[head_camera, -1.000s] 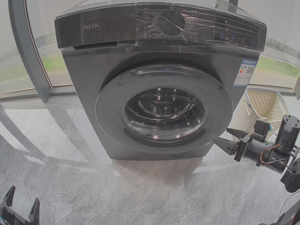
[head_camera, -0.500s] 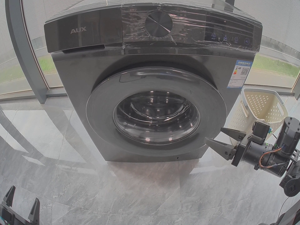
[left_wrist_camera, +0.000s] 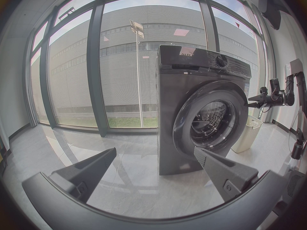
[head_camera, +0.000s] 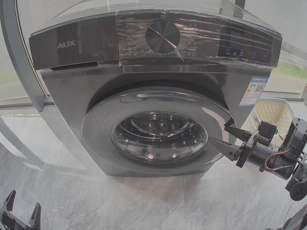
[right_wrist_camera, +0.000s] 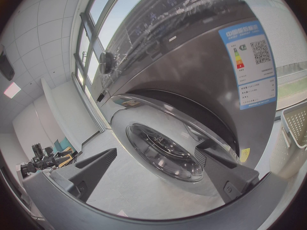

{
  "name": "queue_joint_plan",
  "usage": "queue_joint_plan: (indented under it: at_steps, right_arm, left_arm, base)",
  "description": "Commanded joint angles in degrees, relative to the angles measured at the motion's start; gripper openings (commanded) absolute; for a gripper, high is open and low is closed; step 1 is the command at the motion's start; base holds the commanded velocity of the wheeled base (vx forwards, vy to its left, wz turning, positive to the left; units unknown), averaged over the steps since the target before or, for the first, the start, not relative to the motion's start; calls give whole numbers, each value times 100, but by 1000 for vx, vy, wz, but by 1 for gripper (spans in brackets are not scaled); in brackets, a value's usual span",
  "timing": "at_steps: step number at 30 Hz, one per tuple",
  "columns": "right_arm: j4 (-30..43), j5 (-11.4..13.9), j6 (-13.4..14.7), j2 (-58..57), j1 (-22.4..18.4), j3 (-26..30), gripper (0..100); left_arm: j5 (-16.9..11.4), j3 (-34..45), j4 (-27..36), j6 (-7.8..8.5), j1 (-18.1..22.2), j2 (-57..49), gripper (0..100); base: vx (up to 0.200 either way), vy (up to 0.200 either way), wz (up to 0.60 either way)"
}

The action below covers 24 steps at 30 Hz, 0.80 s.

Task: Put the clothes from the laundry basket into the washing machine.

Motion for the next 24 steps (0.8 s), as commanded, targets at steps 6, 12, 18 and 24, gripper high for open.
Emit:
queue_joint_plan:
  at_steps: [6,12,18,24]
  right_arm:
    - [-42,-260,-5,63,-79,-303,100]
    - [-50,-542,-14,133,-96,-399,100]
    - [-50,-559,-14,89,-35,-320,100]
    - [64,-542,-322,-579,413,480,100]
  left_arm:
    - [2,101,-4,-5,2,-90,100]
    - [2,101,-4,-5,2,-90,100]
    - [2,101,-4,-5,2,-90,100]
    - [2,101,-4,-13,-6,-90,100]
  base:
    - [0,0,0]
    - [0,0,0]
    - [0,0,0]
    - [0,0,0]
